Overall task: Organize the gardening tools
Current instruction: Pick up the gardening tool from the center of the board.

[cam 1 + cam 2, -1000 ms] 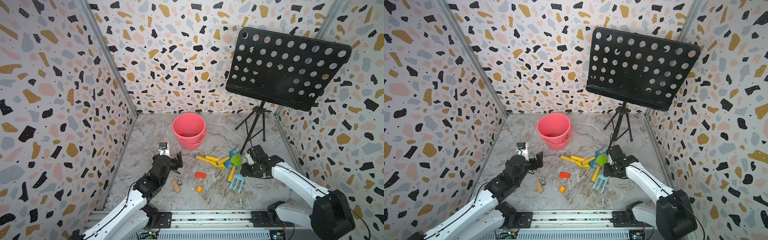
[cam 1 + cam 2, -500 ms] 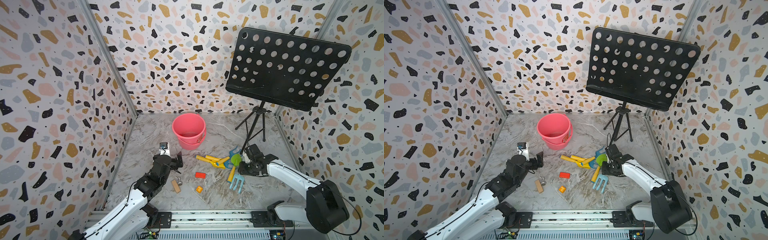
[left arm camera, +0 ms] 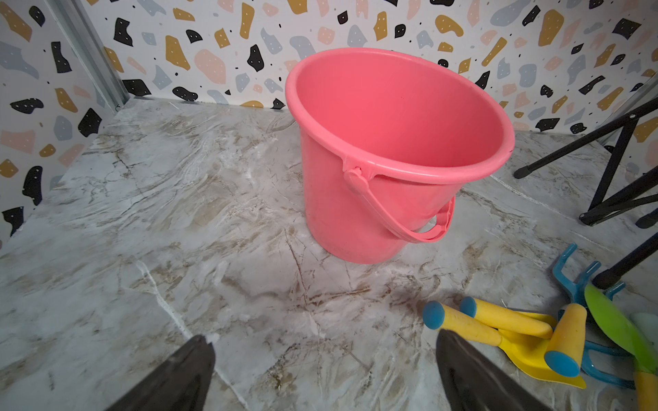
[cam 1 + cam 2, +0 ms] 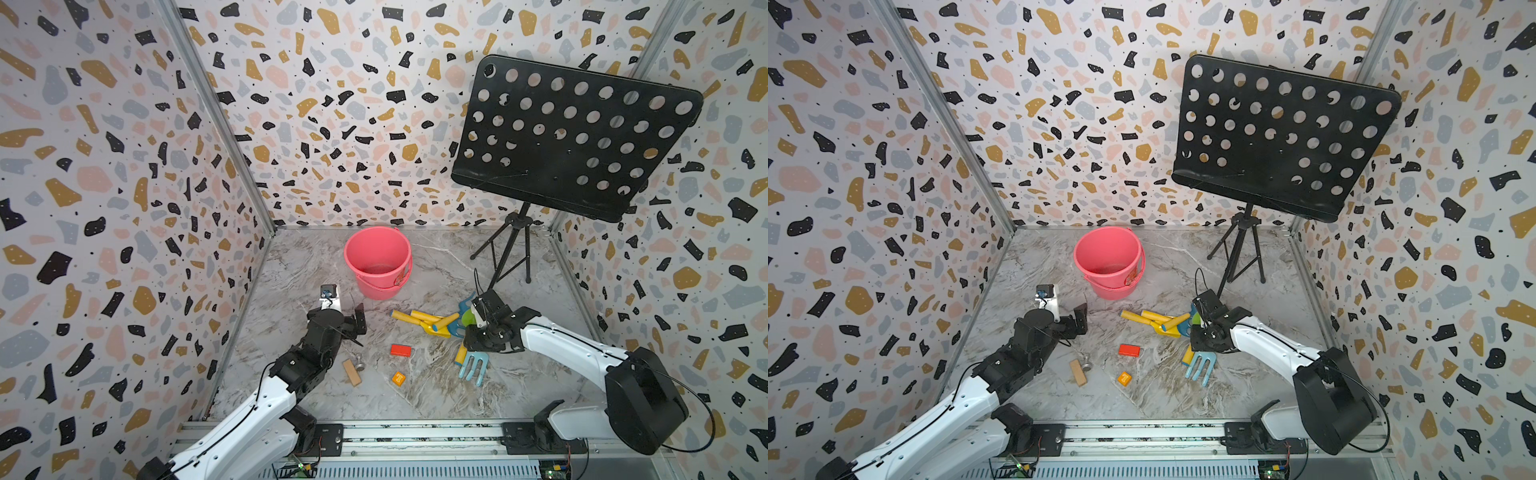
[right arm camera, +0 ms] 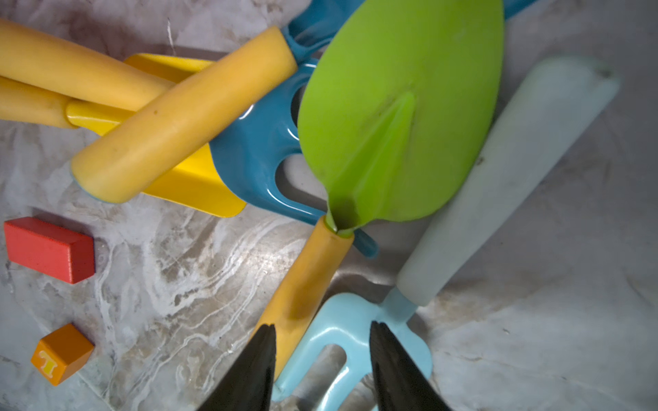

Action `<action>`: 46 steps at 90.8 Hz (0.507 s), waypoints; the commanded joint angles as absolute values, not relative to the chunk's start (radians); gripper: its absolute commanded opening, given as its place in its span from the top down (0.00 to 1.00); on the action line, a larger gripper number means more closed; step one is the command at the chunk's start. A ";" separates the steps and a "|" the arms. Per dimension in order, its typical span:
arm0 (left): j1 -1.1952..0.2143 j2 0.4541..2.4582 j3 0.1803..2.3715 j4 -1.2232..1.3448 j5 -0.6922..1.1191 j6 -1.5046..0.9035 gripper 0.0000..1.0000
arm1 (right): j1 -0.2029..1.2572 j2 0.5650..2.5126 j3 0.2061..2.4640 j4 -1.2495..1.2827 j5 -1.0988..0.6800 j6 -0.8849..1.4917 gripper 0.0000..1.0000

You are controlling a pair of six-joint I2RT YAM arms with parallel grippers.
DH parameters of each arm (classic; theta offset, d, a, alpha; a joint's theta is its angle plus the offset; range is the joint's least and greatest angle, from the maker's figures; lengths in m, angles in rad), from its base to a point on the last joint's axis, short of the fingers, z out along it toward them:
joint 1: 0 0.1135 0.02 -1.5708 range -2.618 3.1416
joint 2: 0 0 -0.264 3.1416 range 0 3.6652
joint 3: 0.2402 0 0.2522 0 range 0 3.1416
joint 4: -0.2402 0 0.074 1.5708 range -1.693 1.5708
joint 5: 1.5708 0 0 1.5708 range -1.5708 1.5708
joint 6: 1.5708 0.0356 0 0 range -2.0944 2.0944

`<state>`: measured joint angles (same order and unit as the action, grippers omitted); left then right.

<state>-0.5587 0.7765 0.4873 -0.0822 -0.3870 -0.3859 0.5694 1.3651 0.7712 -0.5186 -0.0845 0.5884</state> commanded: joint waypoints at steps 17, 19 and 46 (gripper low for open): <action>-0.563 0.778 0.514 -0.062 -0.394 -0.378 0.01 | 0.592 1.419 0.810 -0.502 -0.017 0.628 0.49; -0.563 0.778 0.514 -0.063 -0.396 -0.377 0.01 | 0.592 1.425 0.810 -0.503 -0.012 0.630 0.49; -0.563 0.787 0.533 -0.067 -0.391 -0.374 0.00 | 0.597 1.476 0.808 -0.470 0.012 0.633 0.49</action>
